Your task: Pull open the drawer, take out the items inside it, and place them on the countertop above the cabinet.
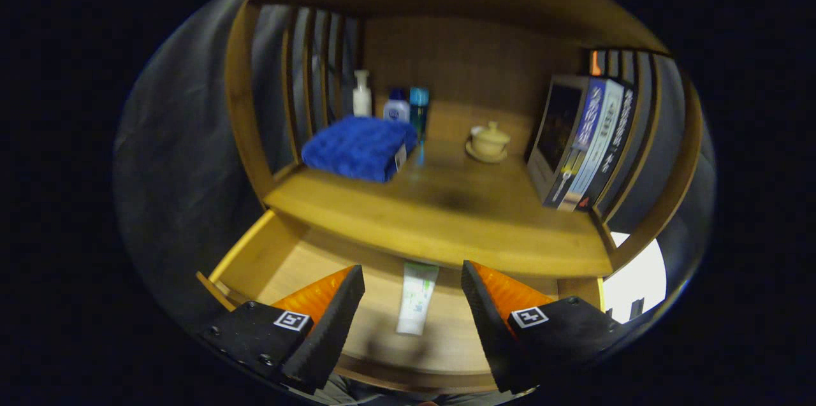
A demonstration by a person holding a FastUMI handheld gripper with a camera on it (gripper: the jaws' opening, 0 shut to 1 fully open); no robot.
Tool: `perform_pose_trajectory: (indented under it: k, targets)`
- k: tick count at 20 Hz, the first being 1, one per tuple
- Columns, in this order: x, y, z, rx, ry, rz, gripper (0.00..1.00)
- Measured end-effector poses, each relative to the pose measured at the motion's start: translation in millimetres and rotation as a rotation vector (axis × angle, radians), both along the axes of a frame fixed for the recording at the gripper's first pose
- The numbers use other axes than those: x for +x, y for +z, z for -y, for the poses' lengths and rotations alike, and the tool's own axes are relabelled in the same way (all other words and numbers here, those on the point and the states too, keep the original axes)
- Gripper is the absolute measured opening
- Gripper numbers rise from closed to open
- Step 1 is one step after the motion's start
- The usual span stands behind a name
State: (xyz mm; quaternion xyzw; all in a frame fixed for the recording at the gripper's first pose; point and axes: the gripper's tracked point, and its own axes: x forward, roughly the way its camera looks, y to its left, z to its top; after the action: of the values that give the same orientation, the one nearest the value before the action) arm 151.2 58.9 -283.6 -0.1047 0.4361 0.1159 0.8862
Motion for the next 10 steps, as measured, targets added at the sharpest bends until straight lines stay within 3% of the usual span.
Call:
perform_pose_trajectory:
  k: [7, 10]
  targets:
    - [-30.3, -104.3, 15.3, -0.098, -0.064, -0.394, 0.98]
    - [-25.0, -120.8, 22.3, -0.121, -0.106, -0.434, 0.96]
